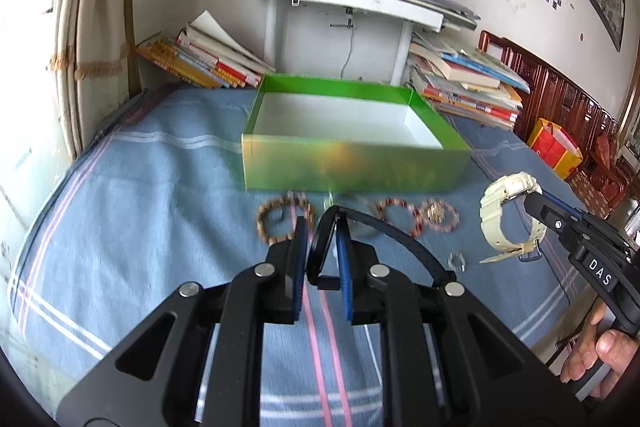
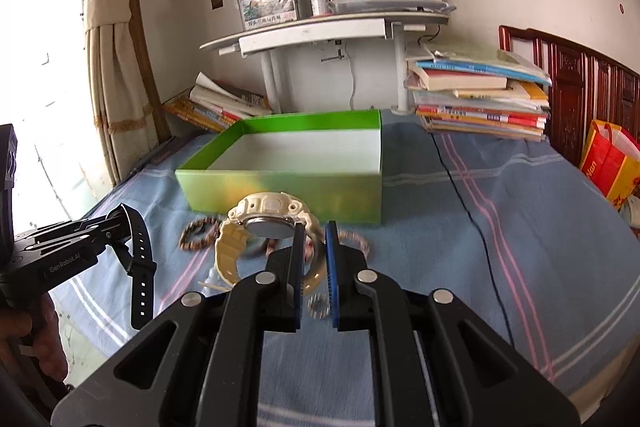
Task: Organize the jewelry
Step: 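Carry both watches up and over into the green box with both tools, then open both tools to drop the watches inside the green box, then withdraw both open tools from the box back over the jewelry, then lower the left tool and close it on the silver dangling earring, then close the right tool on the gold flower pendant while the left tool holds the earring, then carry the earring and gold pendant over into the green box with both tools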
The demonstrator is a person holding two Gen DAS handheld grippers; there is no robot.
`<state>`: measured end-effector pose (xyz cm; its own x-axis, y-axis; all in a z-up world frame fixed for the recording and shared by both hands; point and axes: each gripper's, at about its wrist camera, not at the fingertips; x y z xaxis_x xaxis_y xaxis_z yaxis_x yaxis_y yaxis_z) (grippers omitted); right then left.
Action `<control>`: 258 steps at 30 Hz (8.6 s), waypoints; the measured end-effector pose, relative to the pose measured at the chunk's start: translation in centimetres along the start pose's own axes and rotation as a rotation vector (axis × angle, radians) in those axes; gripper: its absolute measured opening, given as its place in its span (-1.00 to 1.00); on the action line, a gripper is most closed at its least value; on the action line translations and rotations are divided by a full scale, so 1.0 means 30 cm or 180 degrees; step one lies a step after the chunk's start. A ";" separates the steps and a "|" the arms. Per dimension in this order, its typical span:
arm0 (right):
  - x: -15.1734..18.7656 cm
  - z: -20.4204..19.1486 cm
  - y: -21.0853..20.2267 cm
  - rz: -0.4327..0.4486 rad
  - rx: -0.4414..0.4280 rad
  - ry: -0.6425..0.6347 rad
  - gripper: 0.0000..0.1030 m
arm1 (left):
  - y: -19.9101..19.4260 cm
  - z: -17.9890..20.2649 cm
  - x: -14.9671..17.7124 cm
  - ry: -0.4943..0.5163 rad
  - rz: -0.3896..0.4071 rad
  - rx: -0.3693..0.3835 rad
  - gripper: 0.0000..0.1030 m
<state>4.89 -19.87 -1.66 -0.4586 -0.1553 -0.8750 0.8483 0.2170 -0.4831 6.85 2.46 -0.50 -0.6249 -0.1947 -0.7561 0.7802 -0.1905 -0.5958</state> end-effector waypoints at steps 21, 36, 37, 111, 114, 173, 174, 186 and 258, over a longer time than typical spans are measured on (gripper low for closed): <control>-0.319 0.108 0.513 -0.0149 0.0019 -0.0032 -0.80 | 0.551 0.076 -0.421 0.0019 -0.0243 0.0000 -0.71; -0.277 0.130 0.636 -0.0296 0.0002 0.0025 -0.68 | 0.690 0.057 -0.386 0.0049 -0.0484 -0.0096 -0.46; -0.279 0.130 0.634 -0.0284 0.0027 0.0013 -0.36 | 0.689 0.057 -0.387 0.0048 -0.0477 -0.0119 -0.23; 0.142 -0.016 0.051 -0.0243 -0.0068 0.0057 0.10 | 0.199 0.048 0.052 0.0075 -0.0292 -0.0030 0.05; 0.147 -0.004 0.087 -0.0293 -0.0093 0.0066 0.10 | 0.266 0.048 0.042 0.0046 -0.0389 -0.0014 -0.06; 0.022 0.032 0.455 -0.0947 -0.0225 -0.0067 -0.59 | 0.114 -0.017 -0.121 -0.0146 0.0110 0.0418 -0.85; 0.020 0.034 0.440 -0.0913 -0.0216 -0.0052 -0.60 | 0.103 -0.027 -0.118 -0.0159 0.0119 0.0401 -0.85; -0.012 0.009 0.079 -0.0332 -0.0195 -0.0065 -0.60 | -0.066 -0.066 -0.052 -0.0116 0.0200 0.0356 -0.85; 0.003 -0.055 -0.016 -0.0142 -0.0320 -0.0112 -0.60 | -0.070 -0.010 0.002 0.0045 0.0045 0.0290 -0.85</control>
<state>4.02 -18.40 -1.56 -0.4843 -0.2004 -0.8517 0.7955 0.3044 -0.5239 5.19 3.14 0.60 -0.6127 -0.1845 -0.7685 0.7829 -0.2747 -0.5583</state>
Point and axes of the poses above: each gripper's, at about its wrist camera, not at the fingertips, and y roughly the way its jaws point, z to its right, x to its underside, and after that the axes turned 12 degrees about -y, right-handed
